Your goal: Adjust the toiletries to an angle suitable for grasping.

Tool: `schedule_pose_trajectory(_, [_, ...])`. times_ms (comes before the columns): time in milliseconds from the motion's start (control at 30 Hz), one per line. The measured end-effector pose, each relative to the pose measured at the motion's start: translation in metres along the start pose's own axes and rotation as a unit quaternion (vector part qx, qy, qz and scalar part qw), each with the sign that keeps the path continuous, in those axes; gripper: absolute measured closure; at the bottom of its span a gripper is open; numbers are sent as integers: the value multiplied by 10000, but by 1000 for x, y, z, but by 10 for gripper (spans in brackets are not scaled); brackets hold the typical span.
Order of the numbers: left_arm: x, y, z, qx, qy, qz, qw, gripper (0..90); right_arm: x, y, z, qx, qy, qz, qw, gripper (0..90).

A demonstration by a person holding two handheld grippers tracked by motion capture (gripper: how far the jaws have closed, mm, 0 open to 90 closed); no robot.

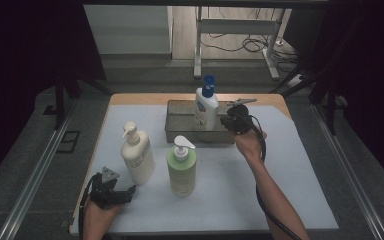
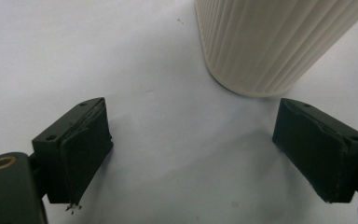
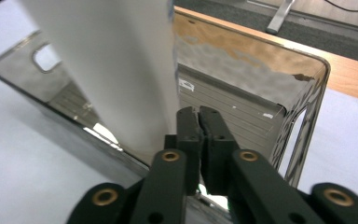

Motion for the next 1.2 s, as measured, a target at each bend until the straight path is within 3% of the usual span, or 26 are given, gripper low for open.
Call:
schedule_pose_trajectory(200, [0, 0, 0, 1, 1, -1, 10000, 109, -2, -16, -2, 123, -47, 63, 9999, 899])
schedule_pose_trajectory(400, [0, 0, 0, -1, 2, -1, 10000, 109, -4, -27, 1, 82, -76, 79, 9999, 898])
schedule_pose_trajectory(733, [0, 0, 0, 0, 1, 0, 10000, 109, 0, -39, 1, -73, -368, 141, 9992, 898])
schedule_pose_trajectory(1200, [0, 0, 0, 5, 18, 1, 10000, 109, 0, -47, 9, -20, -271, 229, 9994, 897])
Point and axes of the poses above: each handheld gripper's, and its own axes: y roughly backward along the jaws, x roughly out of its underside, z roughly to its left, the point moved 6 cm from there along -y, roughly forward along the jaws, and after that the axes turned 3 degrees about -y, right-handed, at the moved point
